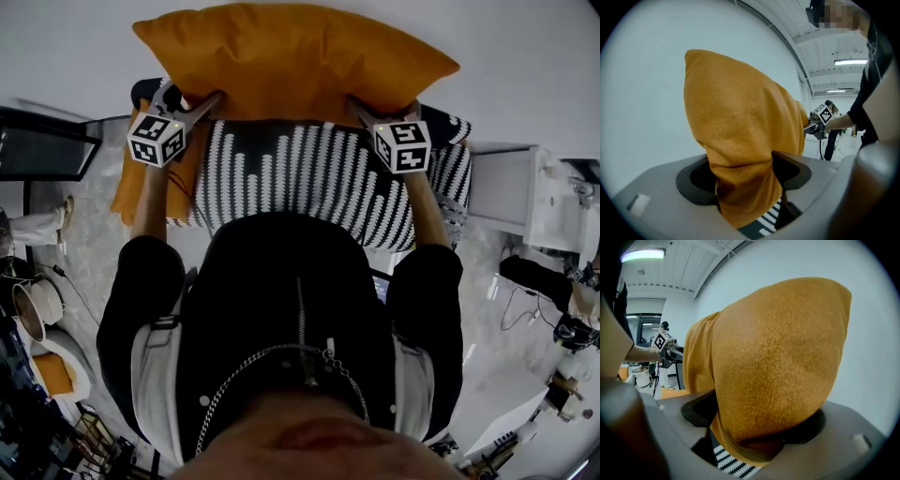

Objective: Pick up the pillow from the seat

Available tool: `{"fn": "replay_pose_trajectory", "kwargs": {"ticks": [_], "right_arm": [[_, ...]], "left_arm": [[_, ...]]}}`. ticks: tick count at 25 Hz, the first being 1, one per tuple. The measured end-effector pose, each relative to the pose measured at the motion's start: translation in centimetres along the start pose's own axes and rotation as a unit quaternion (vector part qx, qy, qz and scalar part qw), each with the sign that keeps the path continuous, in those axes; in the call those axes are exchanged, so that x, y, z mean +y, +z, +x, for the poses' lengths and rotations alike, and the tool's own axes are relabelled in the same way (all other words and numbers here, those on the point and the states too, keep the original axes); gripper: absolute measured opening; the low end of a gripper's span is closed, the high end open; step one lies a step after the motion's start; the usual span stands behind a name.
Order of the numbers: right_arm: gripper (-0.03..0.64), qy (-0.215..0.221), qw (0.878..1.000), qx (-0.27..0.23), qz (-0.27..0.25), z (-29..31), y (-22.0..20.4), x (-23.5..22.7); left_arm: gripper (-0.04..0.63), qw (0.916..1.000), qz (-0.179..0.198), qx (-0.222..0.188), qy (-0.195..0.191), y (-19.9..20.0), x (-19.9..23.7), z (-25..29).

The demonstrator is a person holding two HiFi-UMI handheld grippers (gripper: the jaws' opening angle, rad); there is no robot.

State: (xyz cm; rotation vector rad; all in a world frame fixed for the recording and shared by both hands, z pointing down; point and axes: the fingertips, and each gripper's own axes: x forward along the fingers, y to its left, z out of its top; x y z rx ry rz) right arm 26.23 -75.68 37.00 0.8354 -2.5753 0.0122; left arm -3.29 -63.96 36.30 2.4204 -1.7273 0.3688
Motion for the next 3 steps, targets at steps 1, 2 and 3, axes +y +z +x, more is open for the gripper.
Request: {"fn": "replay_pose_trajectory", "kwargs": {"ticks": [1, 2, 3], "right_arm": [[0.411, -0.001, 1.000, -0.001, 0.001, -0.22, -0.17, -0.28], [0.411, -0.002, 1.000, -0.001, 0.001, -0.45, -0.35, -0.55], [0.411, -0.003, 1.000, -0.002, 0.002, -0.69, -0.53, -0.81]], "left_arm": [[0.356, 1.0000, 0.000, 0.000, -0.001, 0.08, -0.31, 0.23], [0.356, 1.0000, 0.001, 0.000, -0.001, 0.16, -0.64, 0.45], [0.356, 1.0000, 0.001, 0.000, -0.002, 0.23, -0.96, 0.66]]}}
